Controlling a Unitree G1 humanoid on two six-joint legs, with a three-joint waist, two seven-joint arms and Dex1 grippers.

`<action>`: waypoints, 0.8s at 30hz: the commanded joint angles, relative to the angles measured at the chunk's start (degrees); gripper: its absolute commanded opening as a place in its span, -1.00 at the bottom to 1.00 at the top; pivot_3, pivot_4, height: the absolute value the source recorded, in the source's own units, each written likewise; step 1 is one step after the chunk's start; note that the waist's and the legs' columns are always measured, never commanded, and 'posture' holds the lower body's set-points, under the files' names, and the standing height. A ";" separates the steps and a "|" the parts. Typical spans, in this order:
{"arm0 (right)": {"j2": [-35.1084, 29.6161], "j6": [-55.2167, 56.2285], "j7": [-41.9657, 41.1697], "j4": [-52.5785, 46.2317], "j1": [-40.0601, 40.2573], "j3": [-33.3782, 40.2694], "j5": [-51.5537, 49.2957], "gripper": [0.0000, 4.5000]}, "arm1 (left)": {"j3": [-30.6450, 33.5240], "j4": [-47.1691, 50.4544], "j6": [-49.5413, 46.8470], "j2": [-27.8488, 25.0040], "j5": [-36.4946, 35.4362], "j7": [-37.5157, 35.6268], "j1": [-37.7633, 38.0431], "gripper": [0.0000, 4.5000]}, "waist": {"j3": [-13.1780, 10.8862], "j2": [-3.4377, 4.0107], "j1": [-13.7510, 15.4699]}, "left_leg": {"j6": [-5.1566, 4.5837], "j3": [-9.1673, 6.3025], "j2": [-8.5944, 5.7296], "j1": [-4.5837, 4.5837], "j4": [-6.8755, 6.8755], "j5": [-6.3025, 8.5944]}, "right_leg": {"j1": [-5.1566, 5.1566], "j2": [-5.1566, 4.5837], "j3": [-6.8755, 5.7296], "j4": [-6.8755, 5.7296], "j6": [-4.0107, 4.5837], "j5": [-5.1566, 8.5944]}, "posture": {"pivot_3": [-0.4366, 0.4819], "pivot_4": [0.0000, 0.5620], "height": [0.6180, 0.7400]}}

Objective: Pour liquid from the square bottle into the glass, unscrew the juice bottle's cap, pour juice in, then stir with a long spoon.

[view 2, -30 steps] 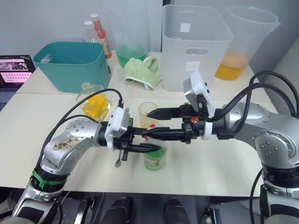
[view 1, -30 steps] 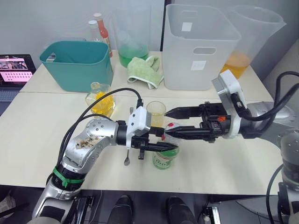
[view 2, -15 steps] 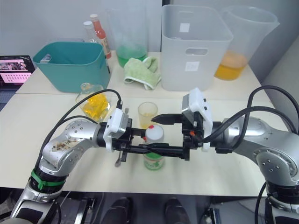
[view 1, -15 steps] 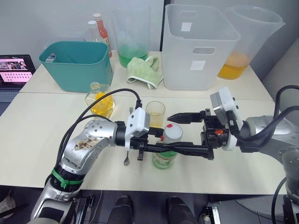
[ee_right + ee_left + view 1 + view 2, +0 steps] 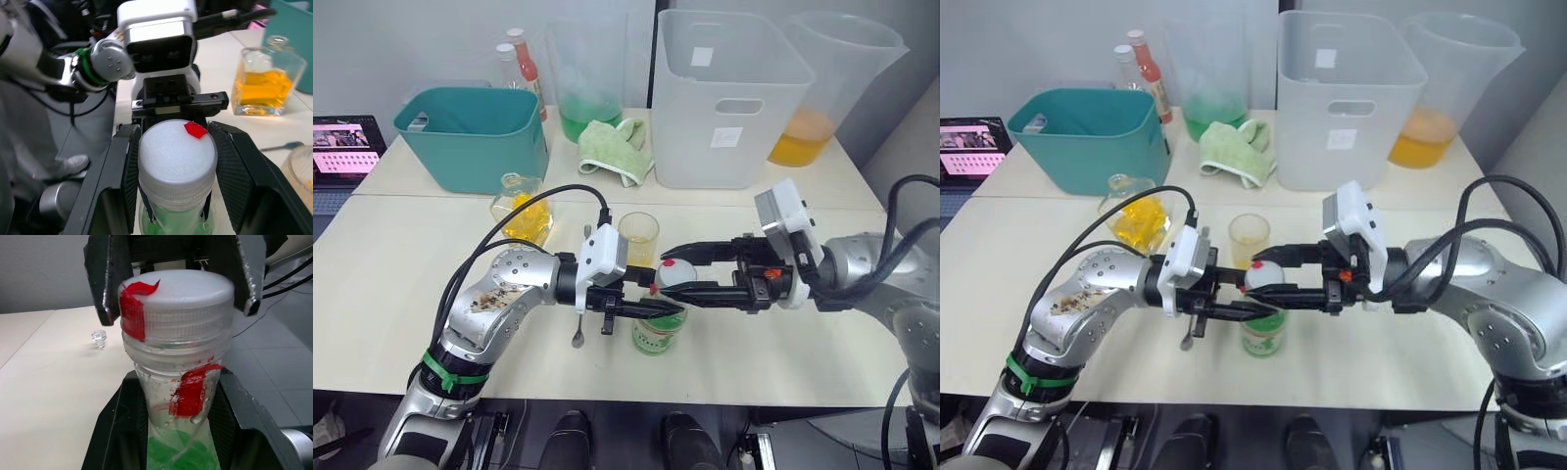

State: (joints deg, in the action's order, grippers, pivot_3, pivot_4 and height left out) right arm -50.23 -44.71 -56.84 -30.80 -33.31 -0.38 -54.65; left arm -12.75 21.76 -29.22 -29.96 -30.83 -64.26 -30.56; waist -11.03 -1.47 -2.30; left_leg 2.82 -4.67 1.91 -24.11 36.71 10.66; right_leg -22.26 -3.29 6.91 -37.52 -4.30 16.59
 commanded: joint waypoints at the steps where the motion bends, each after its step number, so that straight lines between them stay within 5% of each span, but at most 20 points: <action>1: -1.24 9.48 -15.80 7.60 -5.03 -7.39 9.97 -0.25 | -0.14 2.31 -0.79 -1.03 -0.02 0.69 0.36 -0.45 | 0.00 0.00 -0.16 | 0.00 0.01 0.00 0.02 0.00 0.00 | 0.01 0.00 0.01 0.00 -0.08 0.05 | -0.05 -0.47 1.00; 6: 1.31 17.96 -30.24 17.32 -11.91 -13.48 15.82 -0.25 | 0.25 3.65 -1.05 -2.13 -0.21 1.48 1.27 -0.45 | 0.00 0.00 -0.26 | 0.00 0.01 0.04 0.12 0.00 0.00 | 0.08 0.03 0.00 -0.02 -0.09 0.05 | -0.05 -0.47 1.00; 12: 3.54 18.71 -35.64 25.54 -19.85 -16.74 17.18 -0.25 | -0.01 4.08 -1.20 -2.23 -0.24 2.30 1.47 -0.45 | 0.00 0.00 -0.29 | 0.00 0.01 0.04 0.17 0.00 0.00 | 0.08 0.03 0.01 -0.10 0.00 0.00 | -0.05 -0.47 1.00; 14: 3.26 17.60 -35.66 26.34 -21.51 -16.95 16.04 0.20 | -0.14 4.38 -1.31 -2.19 -0.38 2.59 1.65 -0.45 | 0.00 0.00 -0.28 | 0.00 0.00 0.04 0.17 0.00 0.00 | 0.08 0.02 0.01 -0.12 0.08 -0.05 | -0.05 -0.47 1.00; 19: 3.86 13.95 -32.11 22.07 -19.31 -11.47 12.42 0.97 | 0.17 4.89 -1.34 -1.62 -1.60 3.08 2.43 -0.45 | 0.00 0.00 -0.13 | 0.00 -0.01 0.02 0.07 0.00 0.00 | 0.01 0.01 0.00 -0.12 0.09 -0.05 | -0.05 -0.47 1.00; 24: 1.94 3.35 -18.93 9.56 -9.50 -2.17 4.29 0.99 | -0.75 3.57 -0.24 -0.59 -1.09 2.48 2.51 -0.45 | 0.00 0.00 0.36 | 0.00 -0.09 -0.01 -0.06 -0.03 0.01 | -0.04 -0.01 -0.07 -0.09 0.09 -0.05 | -0.05 -0.47 1.00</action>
State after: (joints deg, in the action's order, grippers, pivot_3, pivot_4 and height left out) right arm -47.80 -39.06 -79.60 -17.23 -43.18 -6.48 -47.24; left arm -12.52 25.07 -29.86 -30.82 -31.73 -61.38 -28.34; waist -11.03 -1.47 -1.94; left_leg 2.83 -4.74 1.90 -24.17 36.68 10.66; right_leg -22.30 -3.31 6.86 -37.60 -4.21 16.53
